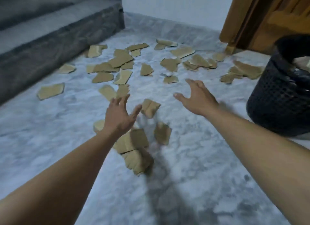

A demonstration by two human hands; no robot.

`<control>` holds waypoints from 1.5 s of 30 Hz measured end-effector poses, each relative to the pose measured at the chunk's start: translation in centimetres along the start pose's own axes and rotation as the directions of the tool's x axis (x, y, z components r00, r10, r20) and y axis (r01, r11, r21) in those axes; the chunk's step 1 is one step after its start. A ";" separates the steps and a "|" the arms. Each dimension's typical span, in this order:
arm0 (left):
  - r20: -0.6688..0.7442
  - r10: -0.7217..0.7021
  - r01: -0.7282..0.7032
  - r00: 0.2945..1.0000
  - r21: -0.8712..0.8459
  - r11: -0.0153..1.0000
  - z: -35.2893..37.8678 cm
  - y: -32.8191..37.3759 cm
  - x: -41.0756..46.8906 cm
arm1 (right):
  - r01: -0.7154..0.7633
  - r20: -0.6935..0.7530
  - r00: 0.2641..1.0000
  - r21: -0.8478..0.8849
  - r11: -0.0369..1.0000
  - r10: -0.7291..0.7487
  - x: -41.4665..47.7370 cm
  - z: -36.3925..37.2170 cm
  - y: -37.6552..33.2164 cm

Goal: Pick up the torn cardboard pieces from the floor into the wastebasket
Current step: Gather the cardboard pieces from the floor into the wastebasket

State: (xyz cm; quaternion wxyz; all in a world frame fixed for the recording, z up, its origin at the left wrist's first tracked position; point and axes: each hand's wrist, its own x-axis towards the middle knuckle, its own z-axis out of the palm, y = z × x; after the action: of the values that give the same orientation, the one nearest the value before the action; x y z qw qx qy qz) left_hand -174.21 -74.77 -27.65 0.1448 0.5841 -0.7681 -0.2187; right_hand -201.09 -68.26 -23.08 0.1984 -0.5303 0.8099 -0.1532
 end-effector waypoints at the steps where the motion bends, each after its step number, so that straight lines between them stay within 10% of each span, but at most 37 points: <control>1: 0.073 -0.056 0.051 0.996 0.067 0.996 0.1 -3.1 -1.3 | 0.017 0.112 0.994 -0.013 1.000 -0.016 -0.8 2.9 -0.4; 7: 0.231 -0.124 0.062 0.965 0.259 0.964 2.9 -13.1 -7.1 | 0.355 0.417 0.875 -0.213 0.910 -0.244 -7.9 16.4 -2.2; 18: -0.148 0.017 0.000 0.989 0.114 0.993 5.2 -12.5 -2.3 | 0.276 -0.091 0.951 -0.176 0.945 -0.295 0.2 19.9 -5.1; 27: -0.057 -0.046 0.054 0.997 0.142 0.988 6.2 -12.0 3.9 | 0.099 0.050 0.994 -0.112 0.989 -0.094 8.8 19.8 -8.8; 34: -0.200 -0.075 0.082 0.977 0.026 0.996 6.2 -11.7 3.9 | 0.039 -0.108 0.994 0.518 0.855 0.020 7.3 21.1 -11.9; 38: -0.164 -0.057 0.057 0.985 -0.005 0.998 6.3 -12.1 3.6 | -0.048 0.011 0.999 0.167 0.985 0.047 7.1 20.2 -13.6; 45: -0.196 -0.061 0.055 0.979 -0.037 0.998 6.4 -11.6 3.2 | -0.324 -0.006 0.944 0.182 0.928 0.331 3.0 21.1 -16.3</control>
State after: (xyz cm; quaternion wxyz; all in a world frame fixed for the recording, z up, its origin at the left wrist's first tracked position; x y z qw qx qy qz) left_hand -168.50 -79.39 -39.10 0.2228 0.6226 -0.7292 -0.1762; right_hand -178.97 -78.14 -34.54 0.2530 -0.3650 0.8735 -0.1994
